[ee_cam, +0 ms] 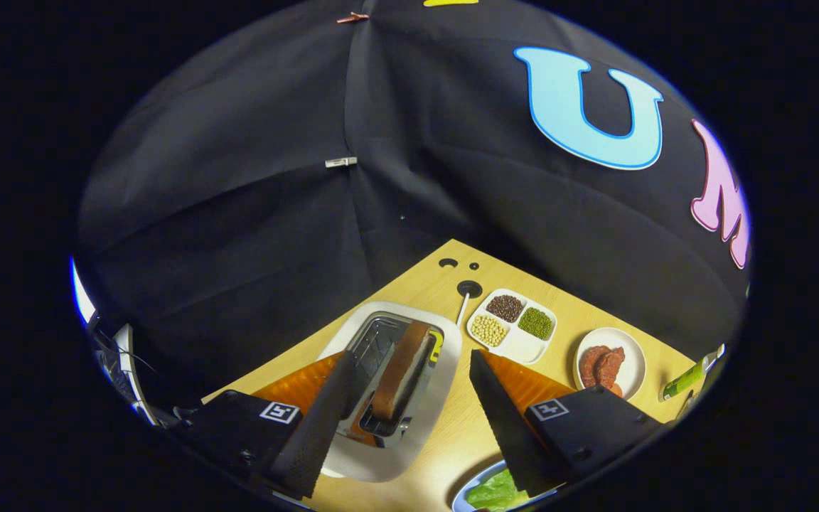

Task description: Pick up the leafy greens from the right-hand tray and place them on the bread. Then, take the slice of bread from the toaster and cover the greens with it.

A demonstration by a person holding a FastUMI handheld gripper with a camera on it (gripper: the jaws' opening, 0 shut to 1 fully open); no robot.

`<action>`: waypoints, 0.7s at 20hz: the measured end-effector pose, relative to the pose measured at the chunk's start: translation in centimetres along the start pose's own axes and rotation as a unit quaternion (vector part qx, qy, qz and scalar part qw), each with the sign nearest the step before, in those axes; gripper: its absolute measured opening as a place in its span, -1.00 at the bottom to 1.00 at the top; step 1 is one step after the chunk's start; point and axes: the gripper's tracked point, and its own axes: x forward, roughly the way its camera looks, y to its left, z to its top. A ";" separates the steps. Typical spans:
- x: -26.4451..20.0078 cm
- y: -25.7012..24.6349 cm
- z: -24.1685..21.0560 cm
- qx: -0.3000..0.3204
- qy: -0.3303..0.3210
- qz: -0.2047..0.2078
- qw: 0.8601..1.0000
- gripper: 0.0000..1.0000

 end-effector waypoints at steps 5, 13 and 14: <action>2.4 0.7 -1.4 -0.004 0.025 -0.003 1.000 0.65; 2.4 0.1 -1.6 0.006 0.038 -0.017 0.999 -0.55; 2.4 0.0 -1.5 0.010 0.041 -0.017 0.999 -0.65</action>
